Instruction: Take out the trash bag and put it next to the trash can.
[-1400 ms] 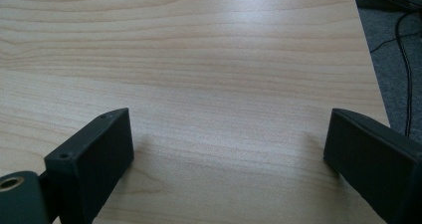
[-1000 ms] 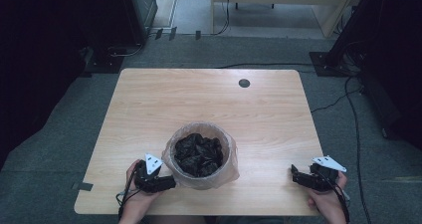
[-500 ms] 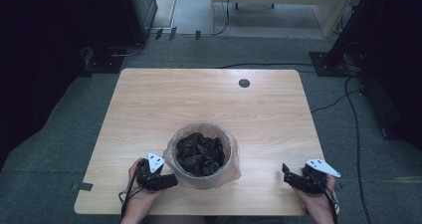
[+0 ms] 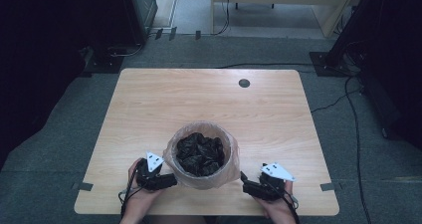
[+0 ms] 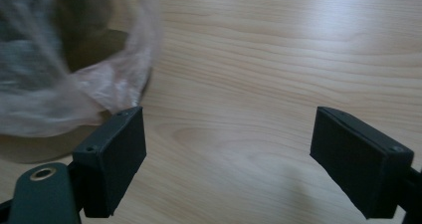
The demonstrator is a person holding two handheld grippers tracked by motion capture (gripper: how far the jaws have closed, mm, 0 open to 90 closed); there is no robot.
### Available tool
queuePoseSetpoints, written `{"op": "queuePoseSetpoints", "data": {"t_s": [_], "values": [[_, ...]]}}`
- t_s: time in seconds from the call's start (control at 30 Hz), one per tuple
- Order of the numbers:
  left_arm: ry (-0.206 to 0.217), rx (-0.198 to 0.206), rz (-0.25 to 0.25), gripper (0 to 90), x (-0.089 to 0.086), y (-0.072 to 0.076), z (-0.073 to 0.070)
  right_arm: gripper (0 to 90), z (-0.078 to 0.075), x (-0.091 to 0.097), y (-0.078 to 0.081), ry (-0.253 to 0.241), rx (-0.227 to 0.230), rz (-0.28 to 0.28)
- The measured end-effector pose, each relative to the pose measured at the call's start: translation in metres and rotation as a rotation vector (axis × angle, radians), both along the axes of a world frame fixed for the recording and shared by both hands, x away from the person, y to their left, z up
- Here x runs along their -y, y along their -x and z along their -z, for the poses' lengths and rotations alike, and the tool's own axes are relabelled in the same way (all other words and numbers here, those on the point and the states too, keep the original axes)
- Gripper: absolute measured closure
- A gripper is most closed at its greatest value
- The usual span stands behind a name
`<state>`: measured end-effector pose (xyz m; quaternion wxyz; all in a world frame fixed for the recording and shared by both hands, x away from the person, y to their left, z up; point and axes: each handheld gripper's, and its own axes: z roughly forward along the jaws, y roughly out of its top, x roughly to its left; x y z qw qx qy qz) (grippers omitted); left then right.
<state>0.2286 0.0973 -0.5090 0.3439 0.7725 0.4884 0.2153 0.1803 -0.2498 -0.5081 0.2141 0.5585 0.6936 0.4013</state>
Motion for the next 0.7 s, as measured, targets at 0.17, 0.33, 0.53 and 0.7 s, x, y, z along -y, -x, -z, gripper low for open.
{"op": "queuePoseSetpoints", "data": {"t_s": [0.17, 0.33, 0.53, 0.7], "values": [[-0.003, 0.008, 0.007, 13.0, 0.000, 0.001, -0.001, 14.3, 0.000, -0.024, -0.003, 0.007, 0.012, -0.052], [-0.011, 0.013, 0.003, 13.4, 0.001, 0.001, -0.001, 14.3, 0.001, -0.035, -0.010, 0.015, 0.022, -0.061], [-0.008, 0.018, -0.013, 14.0, 0.001, 0.000, -0.001, 14.8, 0.005, -0.040, -0.019, 0.022, 0.030, -0.028], [-0.012, 0.015, -0.009, 14.8, 0.002, 0.001, -0.001, 15.5, 0.009, -0.041, -0.025, 0.042, 0.053, -0.007]]}}
